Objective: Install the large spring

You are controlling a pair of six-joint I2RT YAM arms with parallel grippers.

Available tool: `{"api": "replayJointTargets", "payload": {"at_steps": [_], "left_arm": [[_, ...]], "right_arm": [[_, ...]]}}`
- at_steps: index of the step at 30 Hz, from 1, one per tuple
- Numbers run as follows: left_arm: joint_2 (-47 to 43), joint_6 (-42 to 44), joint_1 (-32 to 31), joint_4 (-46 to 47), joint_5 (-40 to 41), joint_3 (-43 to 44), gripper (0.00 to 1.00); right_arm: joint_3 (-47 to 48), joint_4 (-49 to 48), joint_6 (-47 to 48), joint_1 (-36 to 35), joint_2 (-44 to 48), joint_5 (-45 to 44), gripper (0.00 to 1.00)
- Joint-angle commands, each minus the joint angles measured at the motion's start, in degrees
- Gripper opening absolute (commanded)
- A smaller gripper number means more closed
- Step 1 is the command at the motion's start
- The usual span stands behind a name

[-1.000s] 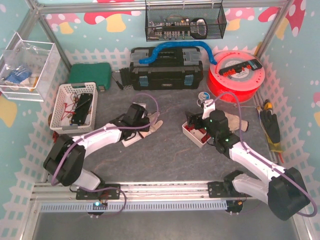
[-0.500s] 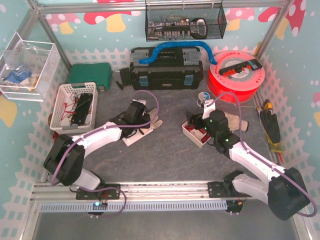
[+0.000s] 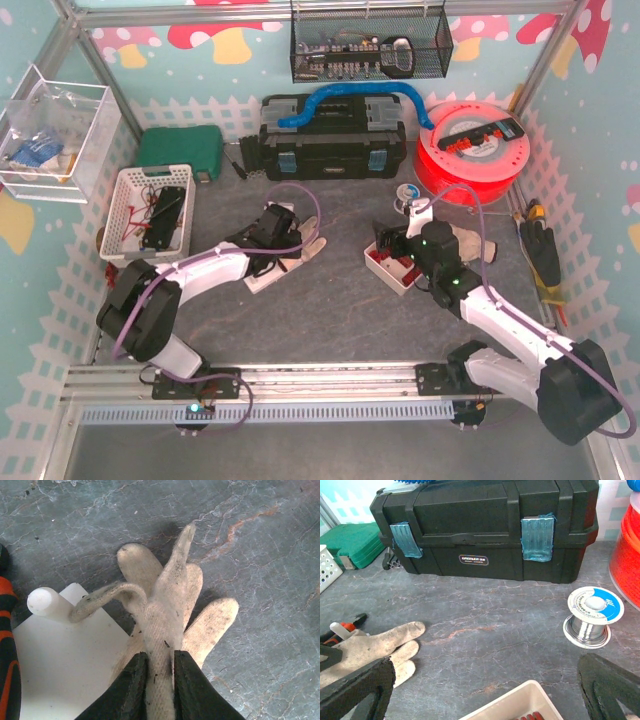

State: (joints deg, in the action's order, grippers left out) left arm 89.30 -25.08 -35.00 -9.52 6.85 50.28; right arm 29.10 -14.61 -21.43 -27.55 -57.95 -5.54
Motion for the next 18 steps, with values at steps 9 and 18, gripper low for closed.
{"api": "replayJointTargets", "payload": {"at_steps": [9,18], "left_arm": [[-3.3,0.9,-0.3,0.4,-0.1,1.1,0.17],[-4.2,1.5,-0.3,0.5,1.0,1.8,0.13]], "right_arm": [[-0.7,-0.2,0.4,-0.4,0.7,-0.6,0.99],[-0.6,-0.4,0.3,-0.4,0.6,-0.4,0.99]]}}
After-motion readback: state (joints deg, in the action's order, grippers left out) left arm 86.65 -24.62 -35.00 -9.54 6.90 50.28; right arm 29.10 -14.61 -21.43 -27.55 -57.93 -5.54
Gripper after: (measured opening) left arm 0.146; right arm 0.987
